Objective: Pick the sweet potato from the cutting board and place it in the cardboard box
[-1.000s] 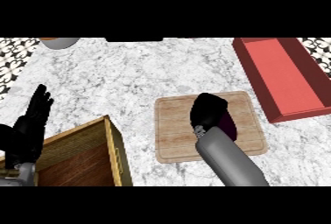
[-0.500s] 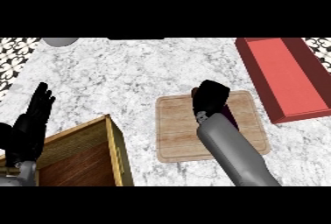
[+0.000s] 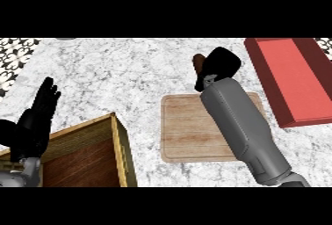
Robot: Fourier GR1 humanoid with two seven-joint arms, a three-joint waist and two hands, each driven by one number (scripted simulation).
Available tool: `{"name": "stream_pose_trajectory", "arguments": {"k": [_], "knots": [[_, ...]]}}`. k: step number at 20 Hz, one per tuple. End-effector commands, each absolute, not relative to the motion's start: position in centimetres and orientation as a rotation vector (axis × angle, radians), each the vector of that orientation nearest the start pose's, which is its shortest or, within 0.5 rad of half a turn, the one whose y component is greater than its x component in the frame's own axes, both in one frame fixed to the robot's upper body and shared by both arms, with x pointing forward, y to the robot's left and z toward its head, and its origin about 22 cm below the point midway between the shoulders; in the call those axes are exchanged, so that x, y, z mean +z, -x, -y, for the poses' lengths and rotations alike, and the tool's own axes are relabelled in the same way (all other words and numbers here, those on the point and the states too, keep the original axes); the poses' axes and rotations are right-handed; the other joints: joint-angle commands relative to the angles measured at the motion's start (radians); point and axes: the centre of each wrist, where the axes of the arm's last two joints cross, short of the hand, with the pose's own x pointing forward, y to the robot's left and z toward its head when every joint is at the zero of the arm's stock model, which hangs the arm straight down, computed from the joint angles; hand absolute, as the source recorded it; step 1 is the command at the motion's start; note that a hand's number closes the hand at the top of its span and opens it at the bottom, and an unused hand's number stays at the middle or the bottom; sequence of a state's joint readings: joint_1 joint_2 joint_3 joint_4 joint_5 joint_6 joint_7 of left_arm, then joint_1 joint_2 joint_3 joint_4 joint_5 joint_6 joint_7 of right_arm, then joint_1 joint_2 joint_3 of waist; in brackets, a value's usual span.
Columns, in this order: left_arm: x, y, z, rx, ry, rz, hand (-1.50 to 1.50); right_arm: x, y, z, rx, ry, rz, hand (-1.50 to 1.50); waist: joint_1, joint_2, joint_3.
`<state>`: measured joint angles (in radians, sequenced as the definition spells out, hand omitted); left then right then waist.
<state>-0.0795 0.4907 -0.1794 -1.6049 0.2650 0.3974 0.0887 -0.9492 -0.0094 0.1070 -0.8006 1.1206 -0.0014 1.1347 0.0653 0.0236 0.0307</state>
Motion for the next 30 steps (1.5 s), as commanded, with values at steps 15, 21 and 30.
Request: {"name": "stream_pose_trajectory", "arguments": {"k": [15, 21, 30], "knots": [[0.6, -24.2, -27.7, 0.035, -0.284, 1.394, 0.0, 23.3, -45.3, 6.5, 0.231, 1.581, 0.752, 1.5, -0.036, -0.005, -0.035], [0.4, -24.7, -27.9, 0.038, -0.303, 1.396, 0.0, 25.1, -46.3, 10.0, 0.163, 1.657, 0.777, 1.5, -0.057, -0.003, -0.034], [1.0, -24.9, -28.3, 0.053, -0.327, 1.413, 0.0, 23.9, -47.3, 18.9, 0.077, 1.637, 0.816, 1.5, -0.061, -0.004, -0.031]]}}
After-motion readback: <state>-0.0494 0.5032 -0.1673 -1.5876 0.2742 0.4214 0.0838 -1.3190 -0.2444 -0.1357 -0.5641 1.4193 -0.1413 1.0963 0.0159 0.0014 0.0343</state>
